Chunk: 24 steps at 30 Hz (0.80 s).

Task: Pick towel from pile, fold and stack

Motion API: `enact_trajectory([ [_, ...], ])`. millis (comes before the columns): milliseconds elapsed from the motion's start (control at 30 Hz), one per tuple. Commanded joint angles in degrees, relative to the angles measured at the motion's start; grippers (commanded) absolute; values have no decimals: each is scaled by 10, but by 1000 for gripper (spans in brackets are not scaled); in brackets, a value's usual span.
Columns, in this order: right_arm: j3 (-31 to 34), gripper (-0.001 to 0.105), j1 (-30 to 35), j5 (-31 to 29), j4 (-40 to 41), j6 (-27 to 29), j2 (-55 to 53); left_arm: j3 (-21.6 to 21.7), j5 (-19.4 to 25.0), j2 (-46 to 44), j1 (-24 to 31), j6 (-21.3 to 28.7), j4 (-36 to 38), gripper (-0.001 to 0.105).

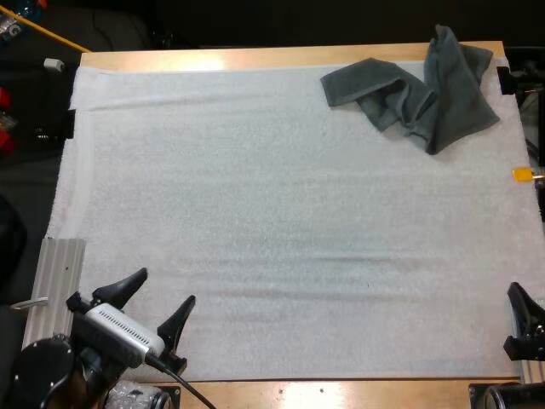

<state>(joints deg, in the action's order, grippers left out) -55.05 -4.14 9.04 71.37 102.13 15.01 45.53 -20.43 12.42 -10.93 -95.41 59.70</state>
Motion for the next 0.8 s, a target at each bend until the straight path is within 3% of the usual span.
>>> enact_trajectory([
  [0, -13, 62, -1, 34, 10, 5, 13, 9, -14, 10, -11, -3, -4, 68],
  [267, -38, 62, -1, 143, 11, 5, 80, 36, -45, 61, -45, -3, -4, 68],
  [500, -38, 62, -1, 140, -82, 1, 176, 37, -52, 77, -45, -3, -5, 68],
  [767, -38, 62, -1, 82, -210, -47, 323, 37, -52, 76, -45, -3, -5, 68],
])
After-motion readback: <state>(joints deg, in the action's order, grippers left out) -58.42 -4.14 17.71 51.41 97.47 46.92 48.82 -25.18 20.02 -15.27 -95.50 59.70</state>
